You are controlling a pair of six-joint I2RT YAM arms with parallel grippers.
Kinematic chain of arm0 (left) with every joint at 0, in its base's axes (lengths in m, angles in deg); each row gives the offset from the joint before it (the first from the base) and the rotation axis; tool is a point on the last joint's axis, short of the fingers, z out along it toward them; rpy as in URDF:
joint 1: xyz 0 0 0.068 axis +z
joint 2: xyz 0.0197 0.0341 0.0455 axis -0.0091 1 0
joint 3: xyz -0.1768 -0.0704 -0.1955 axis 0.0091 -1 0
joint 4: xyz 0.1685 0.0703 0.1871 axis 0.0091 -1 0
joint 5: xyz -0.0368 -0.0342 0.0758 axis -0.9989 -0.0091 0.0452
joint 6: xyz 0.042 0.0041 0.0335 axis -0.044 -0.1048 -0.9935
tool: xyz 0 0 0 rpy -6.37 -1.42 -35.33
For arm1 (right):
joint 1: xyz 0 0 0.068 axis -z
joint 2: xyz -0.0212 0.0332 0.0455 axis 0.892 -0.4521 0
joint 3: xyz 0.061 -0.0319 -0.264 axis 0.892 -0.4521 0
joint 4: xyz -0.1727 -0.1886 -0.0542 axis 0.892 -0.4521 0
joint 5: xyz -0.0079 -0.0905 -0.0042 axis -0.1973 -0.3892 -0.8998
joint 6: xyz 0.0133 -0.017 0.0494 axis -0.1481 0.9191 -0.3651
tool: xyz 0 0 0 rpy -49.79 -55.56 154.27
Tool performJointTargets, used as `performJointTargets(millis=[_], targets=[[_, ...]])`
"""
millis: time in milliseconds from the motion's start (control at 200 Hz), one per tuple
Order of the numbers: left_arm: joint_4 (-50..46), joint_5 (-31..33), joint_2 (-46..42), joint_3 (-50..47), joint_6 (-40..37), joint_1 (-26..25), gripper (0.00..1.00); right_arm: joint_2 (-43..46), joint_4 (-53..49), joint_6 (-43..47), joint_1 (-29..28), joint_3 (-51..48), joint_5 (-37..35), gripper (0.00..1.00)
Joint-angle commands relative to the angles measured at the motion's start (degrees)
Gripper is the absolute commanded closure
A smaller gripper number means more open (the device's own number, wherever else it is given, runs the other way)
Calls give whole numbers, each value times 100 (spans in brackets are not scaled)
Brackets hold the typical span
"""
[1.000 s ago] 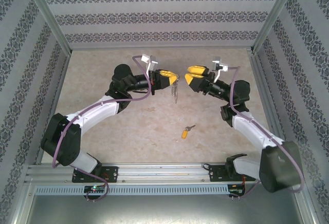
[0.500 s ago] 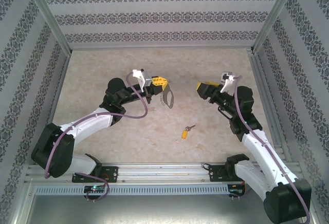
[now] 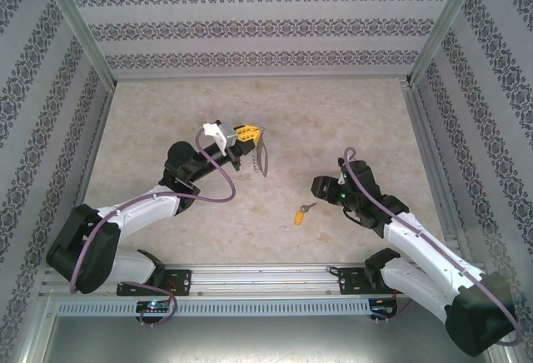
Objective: Put the keys on the keyring
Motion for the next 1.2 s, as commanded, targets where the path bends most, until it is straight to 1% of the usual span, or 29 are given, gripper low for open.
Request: performJointTargets(millis=[0,135,245,375,420,485,640,994,1194], targets=[[799,195,96,-24,167,-119,100,-245,-580,-316,-294,-98,-730,45],[881,236,133,-33,191,-138,100,-656,-553,-791,-743,-53,-1010,48],[939,307,130,-88,182,-138,100,-1172,-562,-1099,-1049,186,-1172,48],[1205,408,197,-194,280,-149,100,-1884,-558,-1255,-1350,584,-1238,53],[1256,430,202,-222,302,-142,100,-2110,-553,-1262,-1446,716,-1246,56],[1264,435,174,-237,293,-138,100,-2294,-588,-1295,-1542,844,-1335,57],[1258,453,97,-294,275,-138,100,-2588,-560,-1340,-1586,981,-1315,58],[1575,492,55,-525,332,-145,100,-3181,-603,-1266,-1749,1384,-1229,59],[1671,485,76,-571,345,-144,100,-3333,-676,-1305,-1854,1398,-1234,61]])
